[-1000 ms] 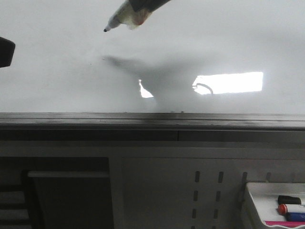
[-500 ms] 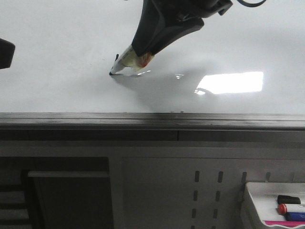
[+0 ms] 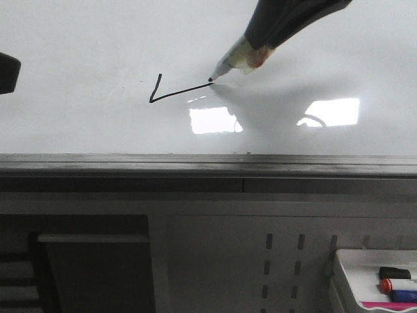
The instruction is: Write number 4 on whiteboard
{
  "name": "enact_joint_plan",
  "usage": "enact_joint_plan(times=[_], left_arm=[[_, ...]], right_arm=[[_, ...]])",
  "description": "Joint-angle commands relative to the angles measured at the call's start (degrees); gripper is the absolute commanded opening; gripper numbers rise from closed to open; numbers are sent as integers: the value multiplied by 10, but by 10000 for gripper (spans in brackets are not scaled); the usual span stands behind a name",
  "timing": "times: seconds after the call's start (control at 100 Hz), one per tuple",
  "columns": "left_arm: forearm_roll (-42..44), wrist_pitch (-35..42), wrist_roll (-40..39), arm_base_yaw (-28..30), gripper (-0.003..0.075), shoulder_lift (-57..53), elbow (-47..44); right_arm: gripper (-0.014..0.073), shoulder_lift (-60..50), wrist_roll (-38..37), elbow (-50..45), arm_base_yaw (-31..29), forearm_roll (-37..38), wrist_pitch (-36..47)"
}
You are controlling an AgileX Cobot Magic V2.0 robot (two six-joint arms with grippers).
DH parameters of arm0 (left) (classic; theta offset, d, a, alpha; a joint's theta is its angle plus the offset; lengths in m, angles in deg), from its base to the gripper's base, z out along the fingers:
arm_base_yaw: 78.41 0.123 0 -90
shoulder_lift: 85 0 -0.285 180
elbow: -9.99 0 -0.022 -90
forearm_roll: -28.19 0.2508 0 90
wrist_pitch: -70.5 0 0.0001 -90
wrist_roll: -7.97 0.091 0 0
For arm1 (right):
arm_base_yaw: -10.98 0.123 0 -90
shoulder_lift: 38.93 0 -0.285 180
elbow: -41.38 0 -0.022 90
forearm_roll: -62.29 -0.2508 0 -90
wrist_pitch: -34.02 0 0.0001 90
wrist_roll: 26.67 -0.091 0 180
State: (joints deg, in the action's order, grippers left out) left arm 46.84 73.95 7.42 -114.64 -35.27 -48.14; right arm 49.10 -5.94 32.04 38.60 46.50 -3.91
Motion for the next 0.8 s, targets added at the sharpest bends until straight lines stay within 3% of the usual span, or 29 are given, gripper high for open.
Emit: enact_joint_plan(times=[0.0, 0.25, 0.35, 0.53, 0.79], left_arm=[[-7, 39, -7, -1, 438, -3, 17], [-7, 40, -7, -1, 438, -3, 17], [-7, 40, -7, -1, 438, -3, 17], [-7, 40, -7, -1, 439, -3, 17], [19, 51, -7, -4, 439, 13, 17]], right_arm=[[-64, -26, 5, 38, 15, -5, 27], [-64, 13, 5, 84, 18, 6, 45], [-64, 34, 5, 84, 12, 7, 4], [-64, 35, 5, 39, 27, -1, -47], [-64, 17, 5, 23, 72, -5, -22]])
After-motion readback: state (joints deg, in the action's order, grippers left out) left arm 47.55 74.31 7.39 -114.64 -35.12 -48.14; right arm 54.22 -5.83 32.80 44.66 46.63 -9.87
